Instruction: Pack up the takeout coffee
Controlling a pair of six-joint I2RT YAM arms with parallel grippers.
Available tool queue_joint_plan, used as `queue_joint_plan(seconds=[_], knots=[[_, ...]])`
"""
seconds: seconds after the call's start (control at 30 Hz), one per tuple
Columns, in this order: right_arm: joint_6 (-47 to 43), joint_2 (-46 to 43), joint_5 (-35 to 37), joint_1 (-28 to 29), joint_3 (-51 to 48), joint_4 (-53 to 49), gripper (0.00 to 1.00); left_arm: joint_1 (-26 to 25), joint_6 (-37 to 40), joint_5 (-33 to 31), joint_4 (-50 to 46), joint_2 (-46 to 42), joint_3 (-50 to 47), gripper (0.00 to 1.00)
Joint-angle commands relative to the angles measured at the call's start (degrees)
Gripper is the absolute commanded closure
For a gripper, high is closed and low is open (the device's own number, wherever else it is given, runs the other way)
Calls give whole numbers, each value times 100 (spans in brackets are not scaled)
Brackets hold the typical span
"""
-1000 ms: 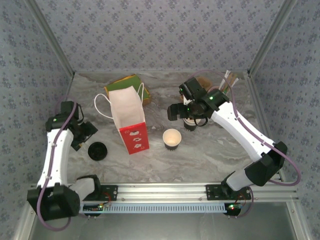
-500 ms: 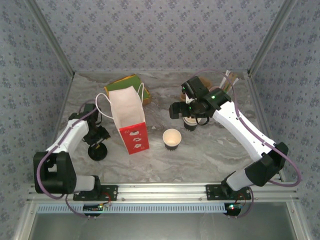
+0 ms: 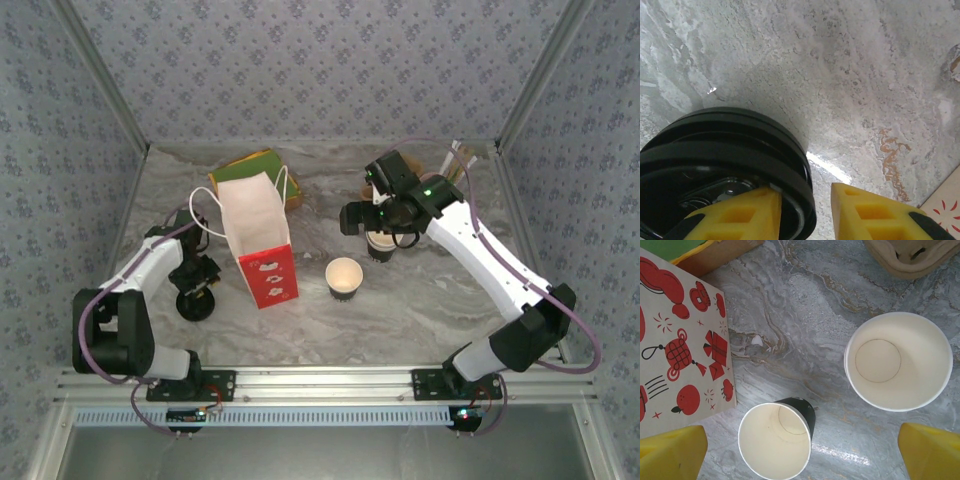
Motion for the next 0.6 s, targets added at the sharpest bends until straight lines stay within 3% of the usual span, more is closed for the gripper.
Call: queue_joint_plan(seconds=[0.0,0.1,0.23,0.43,0.57], knots=[[-117,59,-51,-53,-40,4,0,-45,-49,-80,5,52,-74,69],[-122,65,-64,-70,-40,10,0,-51,-57,-96,10,59,-109,76],[-122,74,-72,-79,-49,27,0,-47,-60,-135,-43,12,-90,77],[-121,71,-79,-78,-40,36,0,-51,-18,-314,-313,-131,82,93],[-126,78,-83,-73,-31,31,0,-33,11,-429,-540,-317,226,93]])
